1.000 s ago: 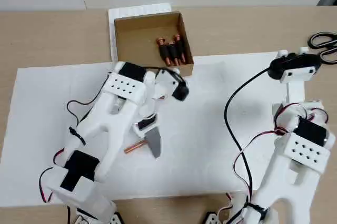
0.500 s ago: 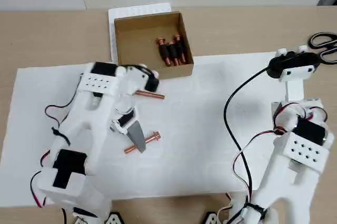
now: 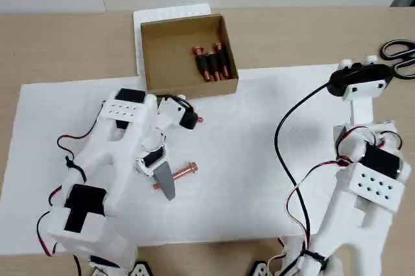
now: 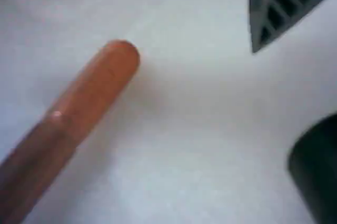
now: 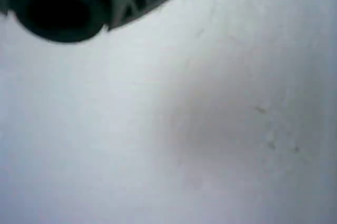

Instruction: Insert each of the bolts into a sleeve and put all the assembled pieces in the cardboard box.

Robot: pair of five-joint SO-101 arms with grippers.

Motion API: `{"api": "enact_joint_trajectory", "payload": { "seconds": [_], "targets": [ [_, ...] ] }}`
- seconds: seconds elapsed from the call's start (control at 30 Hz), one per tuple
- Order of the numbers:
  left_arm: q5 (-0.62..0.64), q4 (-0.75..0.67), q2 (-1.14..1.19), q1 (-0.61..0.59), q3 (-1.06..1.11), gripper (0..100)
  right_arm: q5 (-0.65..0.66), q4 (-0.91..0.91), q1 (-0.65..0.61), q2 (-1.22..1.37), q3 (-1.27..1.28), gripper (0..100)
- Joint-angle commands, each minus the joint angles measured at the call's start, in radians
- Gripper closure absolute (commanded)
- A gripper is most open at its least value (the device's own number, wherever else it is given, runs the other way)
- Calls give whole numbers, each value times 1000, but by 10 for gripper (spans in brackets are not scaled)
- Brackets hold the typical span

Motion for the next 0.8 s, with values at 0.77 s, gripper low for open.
{"api": "enact_joint_trajectory", "payload": {
  "seconds": [0.77],
  "targets": [
    [-14, -288, -38, 126, 171, 633, -17, -21, -7, -28, -5, 995]
  ]
}}
